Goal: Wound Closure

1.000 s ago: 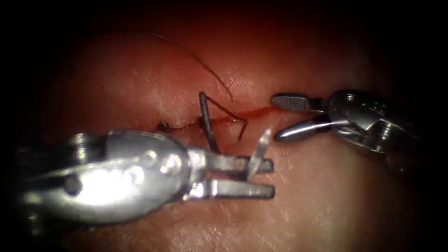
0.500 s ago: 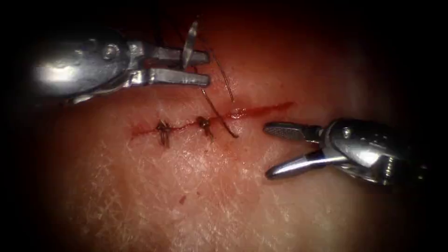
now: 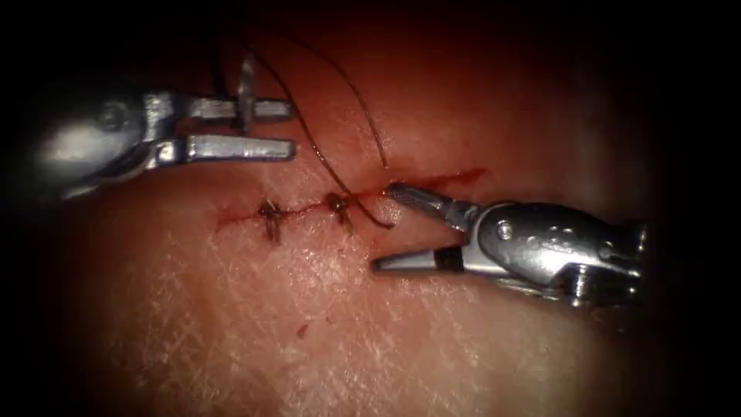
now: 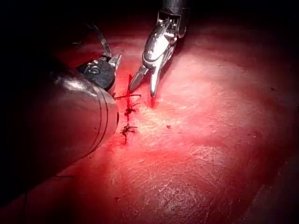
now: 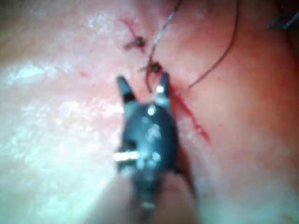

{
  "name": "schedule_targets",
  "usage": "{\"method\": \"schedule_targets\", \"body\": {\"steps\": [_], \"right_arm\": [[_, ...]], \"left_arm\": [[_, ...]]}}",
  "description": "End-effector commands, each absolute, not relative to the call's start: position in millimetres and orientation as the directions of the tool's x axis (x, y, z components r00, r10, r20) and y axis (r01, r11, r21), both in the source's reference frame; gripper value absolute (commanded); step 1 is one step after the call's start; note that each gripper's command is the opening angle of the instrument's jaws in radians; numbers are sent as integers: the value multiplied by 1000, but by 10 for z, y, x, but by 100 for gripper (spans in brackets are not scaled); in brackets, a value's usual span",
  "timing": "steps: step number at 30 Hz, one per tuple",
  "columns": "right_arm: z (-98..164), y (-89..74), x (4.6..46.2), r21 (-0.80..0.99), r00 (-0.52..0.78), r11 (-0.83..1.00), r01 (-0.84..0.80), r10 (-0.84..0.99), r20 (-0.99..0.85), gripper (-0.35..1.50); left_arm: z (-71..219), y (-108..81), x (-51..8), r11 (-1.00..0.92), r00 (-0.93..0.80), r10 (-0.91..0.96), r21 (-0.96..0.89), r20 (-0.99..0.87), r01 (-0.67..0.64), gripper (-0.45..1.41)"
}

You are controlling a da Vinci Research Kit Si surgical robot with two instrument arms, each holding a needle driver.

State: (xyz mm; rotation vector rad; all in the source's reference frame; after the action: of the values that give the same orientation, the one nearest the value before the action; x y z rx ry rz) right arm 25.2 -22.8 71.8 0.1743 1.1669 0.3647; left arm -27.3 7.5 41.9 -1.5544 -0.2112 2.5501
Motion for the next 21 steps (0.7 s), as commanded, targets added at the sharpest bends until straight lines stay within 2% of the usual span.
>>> {"method": "schedule_targets", "body": {"steps": [1, 3, 4, 6, 7, 8, 9, 21], "right_arm": [[734, -236, 264, 317, 351, 931, -181, 362, -863, 71], [743, -239, 267, 310, 366, 934, -176, 355, -860, 64], [751, -241, 269, 306, 384, 937, -167, 348, -855, 54], [754, -242, 269, 305, 387, 938, -163, 345, -855, 51], [758, -244, 268, 305, 403, 941, -148, 339, -850, 34], [760, -244, 266, 305, 414, 941, -144, 337, -846, 26], [761, -245, 261, 297, 454, 947, -122, 319, -832, -35], [753, -245, 227, 284, 491, 953, -105, 298, -819, -35]], "left_arm": [[428, 74, -279, -980, -436, 194, -193, -879, -48, -45], [428, 73, -280, -979, -420, 199, -198, -885, -48, -45], [429, 73, -280, -979, -417, 199, -197, -887, -48, -45], [429, 73, -280, -979, -413, 199, -197, -889, -48, -45], [429, 73, -280, -979, -411, 199, -196, -890, -49, -45], [429, 73, -280, -979, -411, 199, -196, -890, -49, -45], [428, 73, -280, -978, -403, 204, -203, -892, -46, -45], [428, 66, -289, -978, -390, 201, -204, -898, -34, -45]]}}
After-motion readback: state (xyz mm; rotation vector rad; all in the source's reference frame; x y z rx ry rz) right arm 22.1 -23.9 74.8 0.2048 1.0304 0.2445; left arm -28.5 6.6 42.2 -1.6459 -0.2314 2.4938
